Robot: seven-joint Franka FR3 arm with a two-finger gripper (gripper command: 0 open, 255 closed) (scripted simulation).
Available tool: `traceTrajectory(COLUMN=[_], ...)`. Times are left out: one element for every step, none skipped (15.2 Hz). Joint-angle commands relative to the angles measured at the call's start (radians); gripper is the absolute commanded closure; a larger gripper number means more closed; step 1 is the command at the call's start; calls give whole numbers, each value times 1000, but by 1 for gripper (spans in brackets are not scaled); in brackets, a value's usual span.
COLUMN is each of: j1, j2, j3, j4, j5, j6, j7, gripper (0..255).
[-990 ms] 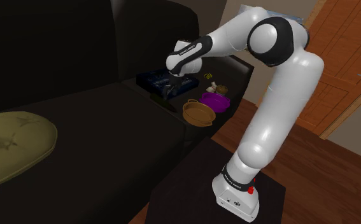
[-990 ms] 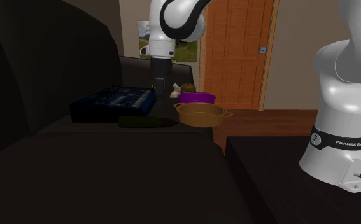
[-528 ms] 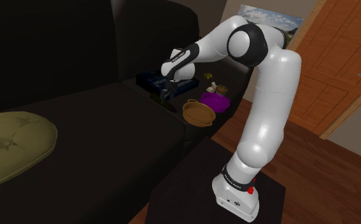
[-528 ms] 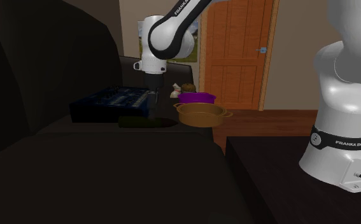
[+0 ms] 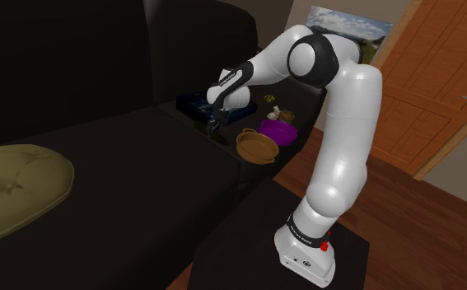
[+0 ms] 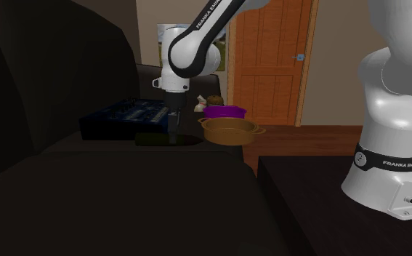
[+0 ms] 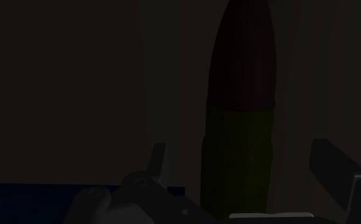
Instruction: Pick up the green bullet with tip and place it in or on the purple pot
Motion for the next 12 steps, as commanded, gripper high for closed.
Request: traceTrajectory(j1=[0, 0, 0, 0, 0, 0, 0, 0, 0, 0, 0, 0], j2=[1, 1, 1, 1, 1, 1, 1, 1, 1, 1, 1, 1], j3=[0, 0, 0, 0, 0, 0, 0, 0, 0, 0, 0, 0], j4=[0, 0, 0, 0, 0, 0, 0, 0, 0, 1, 0, 1], j5=[0, 0, 0, 0, 0, 0, 0, 0, 0, 0, 0, 0], j6=[0, 0, 0, 0, 0, 0, 0, 0, 0, 0, 0, 0], j7=[0, 0, 0, 0, 0, 0, 0, 0, 0, 0, 0, 0], gripper=[0, 0, 0, 0, 255, 255, 255, 255, 255, 255, 255, 255])
